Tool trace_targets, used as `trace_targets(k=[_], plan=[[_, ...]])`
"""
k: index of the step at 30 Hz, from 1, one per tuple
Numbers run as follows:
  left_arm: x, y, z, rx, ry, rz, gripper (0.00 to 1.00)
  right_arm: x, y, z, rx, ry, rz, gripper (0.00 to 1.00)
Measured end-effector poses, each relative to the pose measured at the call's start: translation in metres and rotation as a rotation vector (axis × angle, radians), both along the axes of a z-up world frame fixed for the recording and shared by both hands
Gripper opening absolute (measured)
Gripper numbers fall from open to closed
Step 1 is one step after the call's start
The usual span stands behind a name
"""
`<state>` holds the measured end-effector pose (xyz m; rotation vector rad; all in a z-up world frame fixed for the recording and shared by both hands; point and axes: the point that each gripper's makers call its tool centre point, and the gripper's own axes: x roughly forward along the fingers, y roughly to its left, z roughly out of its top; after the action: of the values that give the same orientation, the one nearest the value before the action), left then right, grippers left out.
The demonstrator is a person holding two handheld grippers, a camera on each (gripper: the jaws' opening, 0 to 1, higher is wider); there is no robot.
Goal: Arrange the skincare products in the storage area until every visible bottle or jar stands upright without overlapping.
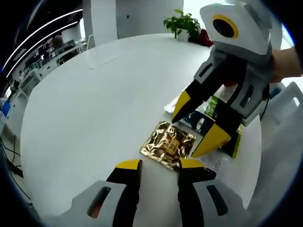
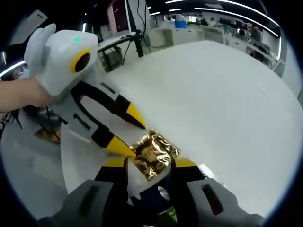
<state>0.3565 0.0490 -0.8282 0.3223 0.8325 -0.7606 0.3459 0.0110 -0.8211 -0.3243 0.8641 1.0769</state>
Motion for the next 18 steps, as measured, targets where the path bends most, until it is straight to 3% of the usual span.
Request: trace_targets(k=[12, 18], plan=[[0.000, -0.002, 0.001, 0.010, 0.002, -0.024, 0.33, -0.003, -0.001, -0.003, -0.009, 0.003, 0.000, 0.36], [-0.002, -0.001, 0.005, 0.010, -0.005, -0.014, 0.36, -0.004, -0.001, 0.008, 0.002, -0.025, 0.010, 0.38]])
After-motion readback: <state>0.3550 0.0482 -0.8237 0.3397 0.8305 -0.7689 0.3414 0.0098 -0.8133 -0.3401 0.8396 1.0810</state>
